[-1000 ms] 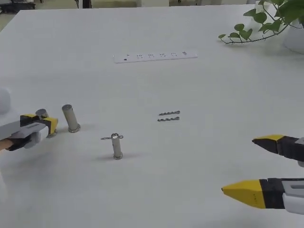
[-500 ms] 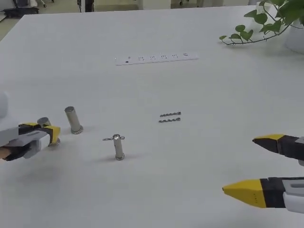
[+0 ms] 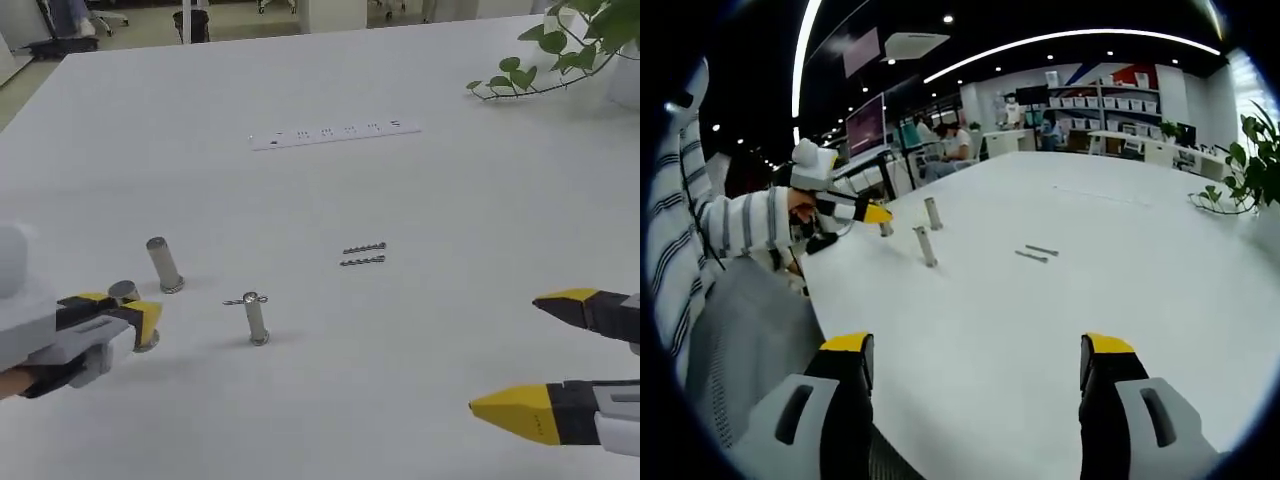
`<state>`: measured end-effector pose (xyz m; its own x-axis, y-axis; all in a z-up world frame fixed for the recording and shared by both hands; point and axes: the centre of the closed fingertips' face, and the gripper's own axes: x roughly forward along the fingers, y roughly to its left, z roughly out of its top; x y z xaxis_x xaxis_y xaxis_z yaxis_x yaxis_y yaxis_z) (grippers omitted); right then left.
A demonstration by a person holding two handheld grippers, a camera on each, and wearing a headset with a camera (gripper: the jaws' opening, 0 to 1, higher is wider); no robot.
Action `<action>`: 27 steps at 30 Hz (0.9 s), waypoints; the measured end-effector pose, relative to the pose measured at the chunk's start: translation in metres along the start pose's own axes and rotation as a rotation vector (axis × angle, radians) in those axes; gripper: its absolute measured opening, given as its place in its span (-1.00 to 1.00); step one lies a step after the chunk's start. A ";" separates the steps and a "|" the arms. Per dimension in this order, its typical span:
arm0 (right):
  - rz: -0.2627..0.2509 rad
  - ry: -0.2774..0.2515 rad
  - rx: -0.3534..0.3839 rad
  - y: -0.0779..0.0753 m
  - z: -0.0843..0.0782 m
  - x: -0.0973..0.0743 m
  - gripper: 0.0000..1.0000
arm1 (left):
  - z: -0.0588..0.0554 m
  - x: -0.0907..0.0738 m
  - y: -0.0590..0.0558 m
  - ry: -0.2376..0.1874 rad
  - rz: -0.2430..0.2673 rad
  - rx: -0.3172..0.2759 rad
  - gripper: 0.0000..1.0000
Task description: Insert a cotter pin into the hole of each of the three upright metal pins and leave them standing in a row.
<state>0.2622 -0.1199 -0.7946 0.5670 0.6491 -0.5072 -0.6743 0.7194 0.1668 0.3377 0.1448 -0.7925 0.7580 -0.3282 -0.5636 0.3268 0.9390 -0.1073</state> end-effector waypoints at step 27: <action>0.012 0.015 -0.023 -0.006 -0.006 -0.003 0.71 | -0.031 0.024 -0.087 0.062 -0.099 0.138 -0.77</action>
<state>0.2616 -0.1274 -0.7993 0.5516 0.6539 -0.5179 -0.6918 0.7055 0.1539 0.3100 0.0585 -0.8219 0.6835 -0.4075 -0.6056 0.4756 0.8780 -0.0540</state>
